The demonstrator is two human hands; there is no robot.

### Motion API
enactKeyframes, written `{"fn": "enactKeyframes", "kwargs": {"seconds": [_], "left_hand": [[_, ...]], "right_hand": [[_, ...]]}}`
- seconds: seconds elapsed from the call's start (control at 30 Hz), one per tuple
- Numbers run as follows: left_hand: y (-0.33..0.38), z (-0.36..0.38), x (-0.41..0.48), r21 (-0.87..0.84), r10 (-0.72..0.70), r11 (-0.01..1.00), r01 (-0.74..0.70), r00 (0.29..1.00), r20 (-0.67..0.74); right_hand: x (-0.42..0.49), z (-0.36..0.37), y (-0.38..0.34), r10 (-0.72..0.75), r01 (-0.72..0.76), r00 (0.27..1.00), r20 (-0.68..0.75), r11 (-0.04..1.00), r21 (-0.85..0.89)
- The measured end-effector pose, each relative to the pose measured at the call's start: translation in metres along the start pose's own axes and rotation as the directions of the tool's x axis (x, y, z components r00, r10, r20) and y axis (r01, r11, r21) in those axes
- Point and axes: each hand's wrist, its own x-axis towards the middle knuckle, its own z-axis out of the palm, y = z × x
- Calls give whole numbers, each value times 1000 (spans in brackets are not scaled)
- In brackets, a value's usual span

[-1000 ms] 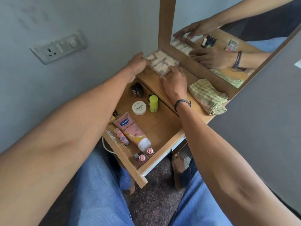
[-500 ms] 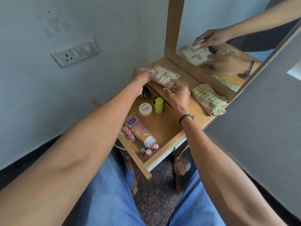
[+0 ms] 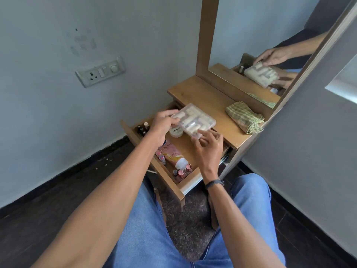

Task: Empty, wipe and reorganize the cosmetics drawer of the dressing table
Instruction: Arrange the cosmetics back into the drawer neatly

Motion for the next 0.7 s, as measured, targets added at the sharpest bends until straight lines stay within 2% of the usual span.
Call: {"fn": "enactKeyframes", "kwargs": {"seconds": [0.33,0.53,0.7], "left_hand": [[-41,-7,-21,81,-110,991,106,993,42],[-55,-1,-13,299,-173,941,160,985,18],[-57,10,-3,486,-169,864,135,985,27]], "right_hand": [[-45,-11,18,9,-4,1000,22,983,-186],[-44,-13,20,118,-92,991,63,941,-325],[-32,-15,23,198,-136,974,111,902,-410]]}}
